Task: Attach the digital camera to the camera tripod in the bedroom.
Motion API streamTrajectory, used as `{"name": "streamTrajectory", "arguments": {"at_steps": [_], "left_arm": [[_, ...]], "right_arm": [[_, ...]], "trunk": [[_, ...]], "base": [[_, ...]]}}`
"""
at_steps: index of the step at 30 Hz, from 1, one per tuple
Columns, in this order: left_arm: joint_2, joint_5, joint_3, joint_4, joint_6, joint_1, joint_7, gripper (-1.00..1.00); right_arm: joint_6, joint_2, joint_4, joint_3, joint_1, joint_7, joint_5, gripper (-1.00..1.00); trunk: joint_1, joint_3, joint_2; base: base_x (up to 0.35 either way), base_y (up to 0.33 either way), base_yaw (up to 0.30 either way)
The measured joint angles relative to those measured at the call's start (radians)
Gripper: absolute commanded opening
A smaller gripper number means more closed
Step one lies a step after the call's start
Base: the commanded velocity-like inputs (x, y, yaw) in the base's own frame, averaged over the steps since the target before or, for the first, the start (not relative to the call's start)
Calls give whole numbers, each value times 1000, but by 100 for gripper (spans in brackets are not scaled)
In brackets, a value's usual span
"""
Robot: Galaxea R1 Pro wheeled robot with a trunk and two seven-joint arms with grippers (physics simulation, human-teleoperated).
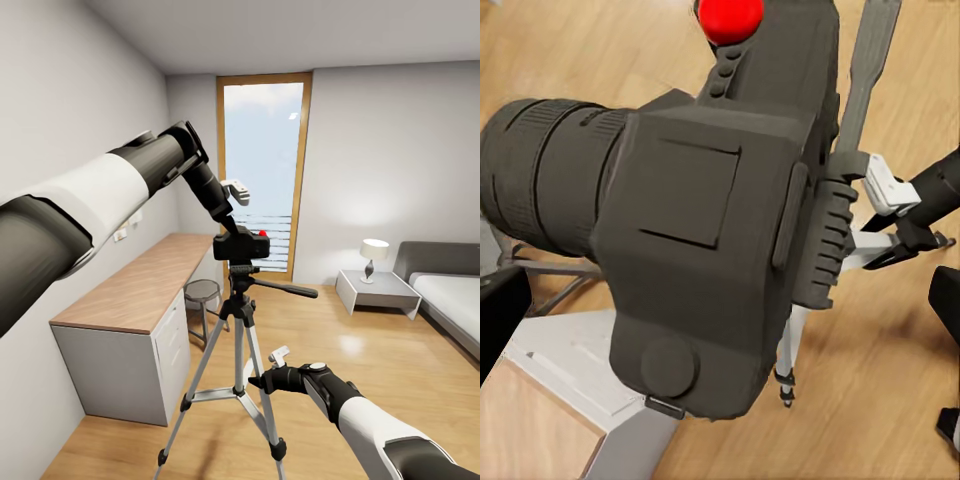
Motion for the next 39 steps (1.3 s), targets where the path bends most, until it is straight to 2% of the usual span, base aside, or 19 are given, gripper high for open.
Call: {"name": "streamTrajectory", "arguments": {"at_steps": [5,6,12,13,19,20,26,27,32,35,39], "left_arm": [[8,0,51,-4,1,0,46,100],[14,0,85,-5,1,0,66,100],[33,-1,214,-6,2,-1,140,100],[44,-1,255,-6,1,-1,163,100],[97,-1,365,-6,2,-1,212,100],[118,-1,399,-6,1,-1,220,100],[186,-1,494,3,2,-1,232,100],[207,-2,510,11,3,-1,234,100],[254,0,530,71,8,1,245,100],[275,-1,534,175,12,10,271,100],[297,0,535,232,30,57,319,100]], "right_arm": [[0,0,0,0,0,0,0,-100],[0,0,0,0,0,0,0,-100],[0,0,0,-1,0,0,-1,-100],[0,0,0,0,0,0,-1,-100],[0,-1,0,-1,0,0,-3,-100],[0,-1,0,-1,0,0,-3,-100],[0,-2,-1,-1,0,0,-4,-100],[0,-2,-1,-1,0,0,-4,-100],[0,-1,-1,0,0,0,-2,-100],[0,-1,-2,-1,0,0,-1,-100],[0,0,-1,1,0,0,-2,-100]], "trunk": [[0,0,0],[0,0,0],[0,0,0],[0,0,0],[0,0,0],[0,0,0],[0,0,0],[0,0,0],[0,0,0],[0,0,0],[0,0,0]], "base": [[0,0,0],[0,0,0],[0,0,0],[0,0,0],[0,0,0],[0,0,0],[0,0,0],[0,0,0],[0,0,0],[0,0,0],[0,0,0]]}}
